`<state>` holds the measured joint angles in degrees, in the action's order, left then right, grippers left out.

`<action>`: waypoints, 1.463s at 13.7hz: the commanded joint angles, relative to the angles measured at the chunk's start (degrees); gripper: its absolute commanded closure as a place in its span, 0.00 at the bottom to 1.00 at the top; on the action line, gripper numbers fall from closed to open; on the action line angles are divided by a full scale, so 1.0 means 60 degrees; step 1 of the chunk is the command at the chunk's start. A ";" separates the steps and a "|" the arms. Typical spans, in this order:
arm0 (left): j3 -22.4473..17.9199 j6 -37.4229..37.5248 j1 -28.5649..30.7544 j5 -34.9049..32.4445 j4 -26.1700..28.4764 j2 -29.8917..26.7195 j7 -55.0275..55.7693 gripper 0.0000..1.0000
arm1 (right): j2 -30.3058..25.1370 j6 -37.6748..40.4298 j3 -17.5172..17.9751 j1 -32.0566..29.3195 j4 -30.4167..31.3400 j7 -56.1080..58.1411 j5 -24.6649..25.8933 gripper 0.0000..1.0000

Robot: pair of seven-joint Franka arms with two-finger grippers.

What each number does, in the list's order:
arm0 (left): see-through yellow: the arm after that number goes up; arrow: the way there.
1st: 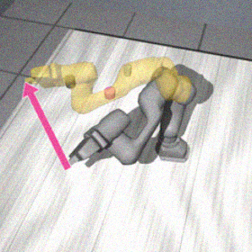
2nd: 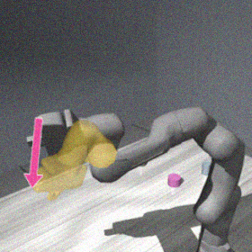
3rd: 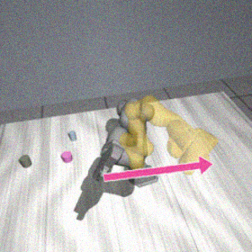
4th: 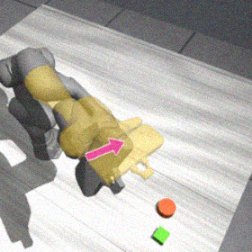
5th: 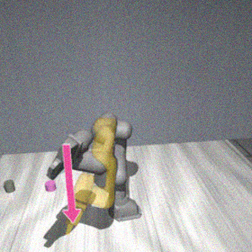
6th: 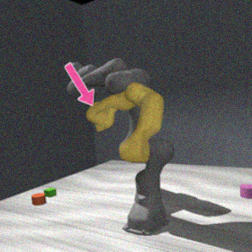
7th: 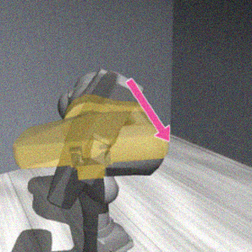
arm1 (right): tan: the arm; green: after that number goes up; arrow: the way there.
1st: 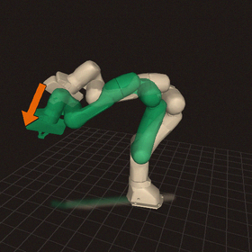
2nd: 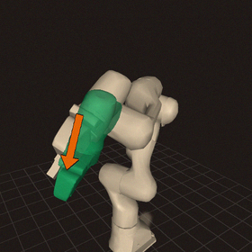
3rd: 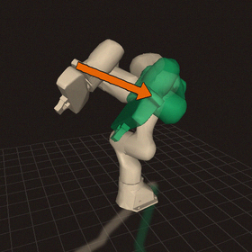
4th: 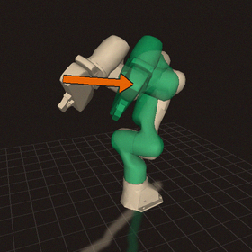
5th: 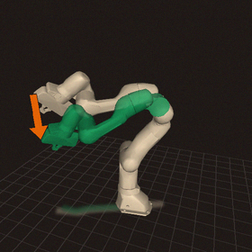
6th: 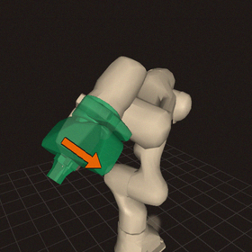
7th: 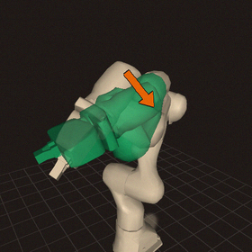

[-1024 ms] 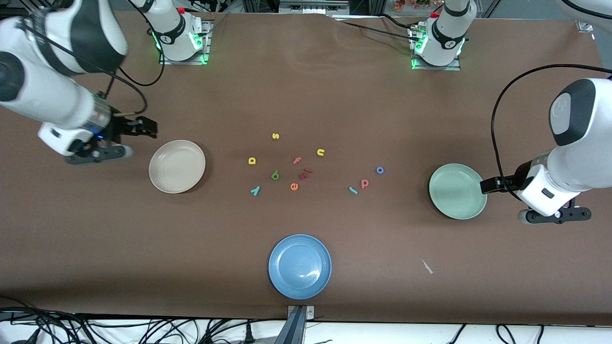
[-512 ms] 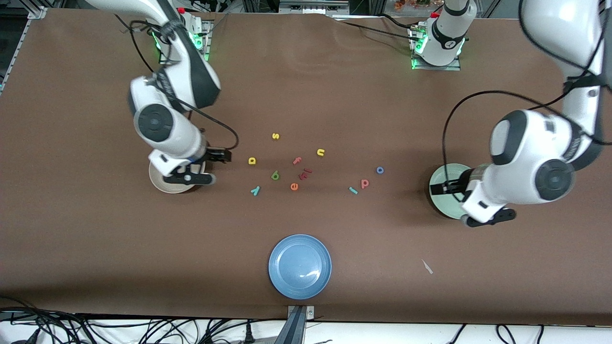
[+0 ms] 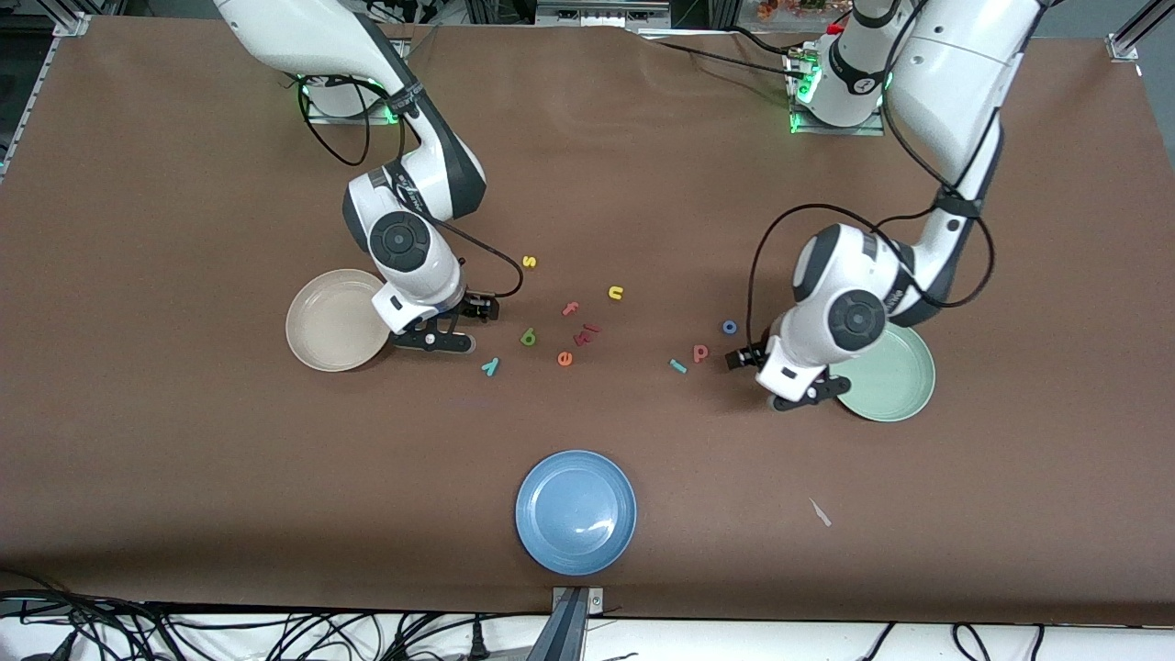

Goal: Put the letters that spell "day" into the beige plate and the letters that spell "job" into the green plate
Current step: 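Grasp the yellow D and blue o with the right and left grippers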

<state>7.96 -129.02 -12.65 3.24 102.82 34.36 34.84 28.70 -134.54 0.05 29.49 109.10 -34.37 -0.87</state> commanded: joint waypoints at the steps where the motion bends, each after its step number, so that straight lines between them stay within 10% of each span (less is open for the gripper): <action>1: -0.0126 -0.0382 -0.0191 0.0250 0.0660 -0.0322 0.0139 0.33 | -0.0111 -0.1317 -0.0052 0.0139 0.0827 -0.0306 0.0072 0.27; 12: -0.0126 -0.0895 -0.0543 0.0441 0.0851 0.0045 0.1019 0.47 | 0.0460 -0.2114 -0.0037 0.0622 0.1123 -0.0423 0.0028 0.36; 17: -0.0024 -0.0822 -0.0631 0.0470 0.1041 0.0059 0.1238 0.47 | 0.0461 -0.2055 -0.0052 0.0666 0.1094 -0.0424 0.0028 0.88; 20: 0.0020 -0.0763 -0.0631 0.0470 0.1158 0.0045 0.1369 0.47 | -0.0064 -0.1400 -0.0183 0.0608 0.0977 -0.0161 0.0028 0.91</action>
<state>8.07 -133.76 -15.75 3.56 108.11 35.15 42.59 31.04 -145.79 -0.09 32.79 115.15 -35.96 -0.87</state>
